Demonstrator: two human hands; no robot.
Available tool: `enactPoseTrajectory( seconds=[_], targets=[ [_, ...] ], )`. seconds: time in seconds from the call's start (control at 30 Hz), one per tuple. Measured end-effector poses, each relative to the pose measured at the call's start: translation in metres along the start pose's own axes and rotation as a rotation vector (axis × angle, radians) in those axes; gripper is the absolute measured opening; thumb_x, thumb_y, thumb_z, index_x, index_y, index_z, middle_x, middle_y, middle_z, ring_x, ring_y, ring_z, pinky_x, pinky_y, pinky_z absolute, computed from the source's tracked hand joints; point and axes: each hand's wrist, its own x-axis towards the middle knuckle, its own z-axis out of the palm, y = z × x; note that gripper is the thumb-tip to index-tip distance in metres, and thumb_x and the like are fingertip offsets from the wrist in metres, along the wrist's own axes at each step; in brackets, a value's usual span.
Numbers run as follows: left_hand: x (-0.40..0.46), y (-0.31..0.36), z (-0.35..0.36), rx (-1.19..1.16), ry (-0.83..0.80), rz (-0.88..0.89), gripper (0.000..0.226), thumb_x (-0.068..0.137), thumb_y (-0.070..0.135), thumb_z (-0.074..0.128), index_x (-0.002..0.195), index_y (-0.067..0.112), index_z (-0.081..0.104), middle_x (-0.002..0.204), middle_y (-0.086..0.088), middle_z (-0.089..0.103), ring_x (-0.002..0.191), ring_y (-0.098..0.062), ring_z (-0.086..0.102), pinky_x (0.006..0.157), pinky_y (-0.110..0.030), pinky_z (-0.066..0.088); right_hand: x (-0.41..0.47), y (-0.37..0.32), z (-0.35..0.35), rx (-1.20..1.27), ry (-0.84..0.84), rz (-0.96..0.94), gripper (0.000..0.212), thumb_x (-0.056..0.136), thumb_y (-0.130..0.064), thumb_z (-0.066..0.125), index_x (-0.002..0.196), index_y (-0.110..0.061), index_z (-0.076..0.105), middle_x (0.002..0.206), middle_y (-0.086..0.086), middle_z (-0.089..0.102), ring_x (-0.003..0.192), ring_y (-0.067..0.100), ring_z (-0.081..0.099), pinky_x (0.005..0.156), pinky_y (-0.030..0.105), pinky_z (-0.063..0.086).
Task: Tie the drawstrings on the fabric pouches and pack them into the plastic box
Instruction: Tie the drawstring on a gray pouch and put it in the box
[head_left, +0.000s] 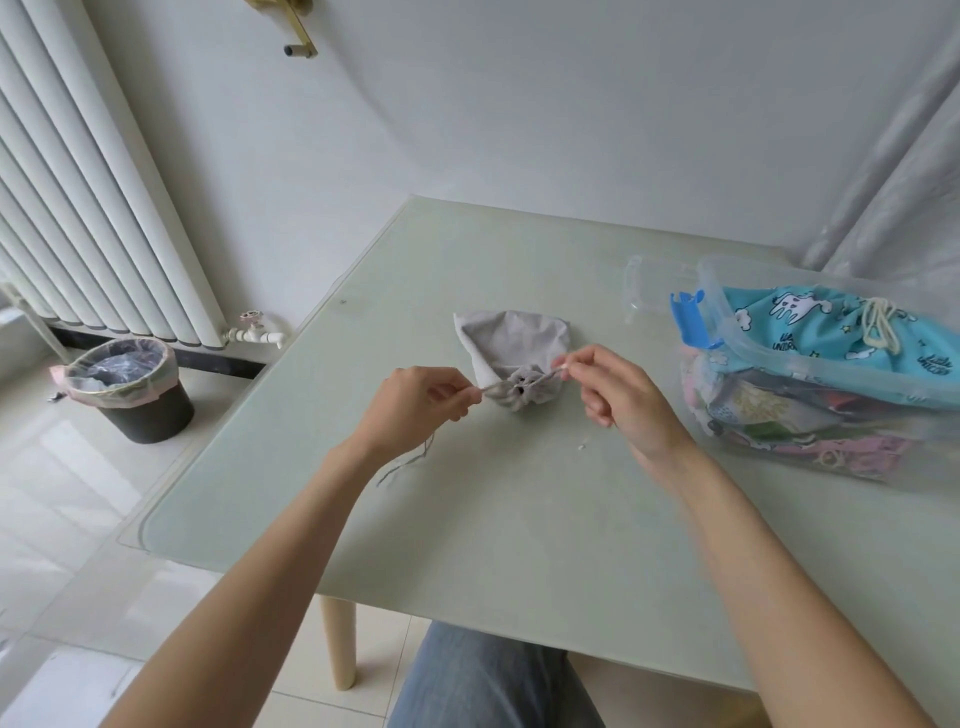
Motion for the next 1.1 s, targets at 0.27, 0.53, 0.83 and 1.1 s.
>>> enactPoseTrajectory(
  seconds=[0.27, 0.53, 0.83, 1.1],
  targets=[
    [-0.018, 0.005, -0.002, -0.072, -0.169, 0.144, 0.016, 0.091, 0.024, 0.059, 0.099, 0.022, 0.073, 0.081, 0.015, 0.067, 0.079, -0.003, 0.065, 0.076, -0.015, 0.049, 0.033, 0.005, 0.036, 0.041, -0.007, -0.059, 0.015, 0.095, -0.009, 0.050, 0.087, -0.015, 0.062, 0.057, -0.009, 0.056, 0.041, 0.001, 0.040, 0.043, 0.012, 0.032],
    [-0.023, 0.018, -0.033, -0.355, -0.173, 0.114, 0.014, 0.080, 0.031, 0.063, 0.088, 0.025, 0.073, 0.084, 0.007, 0.073, 0.082, -0.005, 0.066, 0.082, -0.016, 0.049, 0.039, 0.025, 0.029, -0.391, -0.154, -0.018, 0.023, 0.097, -0.010, 0.037, 0.102, -0.024, 0.054, 0.064, -0.006, 0.051, 0.071, 0.008, 0.054, 0.069, 0.020, 0.042],
    [0.001, 0.022, -0.010, -0.342, -0.208, 0.224, 0.040, 0.077, 0.004, 0.071, 0.109, 0.027, 0.064, 0.110, -0.006, 0.056, 0.072, -0.008, 0.065, 0.080, -0.018, 0.051, 0.037, 0.028, 0.023, -0.345, -0.174, 0.018, 0.009, 0.096, -0.009, 0.047, 0.088, -0.012, 0.050, 0.067, -0.003, 0.062, 0.043, 0.006, 0.043, 0.049, 0.018, 0.035],
    [0.026, 0.017, 0.003, -0.085, -0.155, 0.251, 0.052, 0.080, 0.005, 0.071, 0.118, 0.037, 0.055, 0.127, 0.002, 0.042, 0.072, -0.012, 0.066, 0.080, -0.016, 0.051, 0.028, 0.025, 0.031, -0.007, -0.106, 0.092, 0.009, 0.097, -0.006, 0.045, 0.097, 0.000, 0.052, 0.068, 0.005, 0.052, 0.041, -0.005, 0.044, 0.042, 0.008, 0.031]
  ],
)
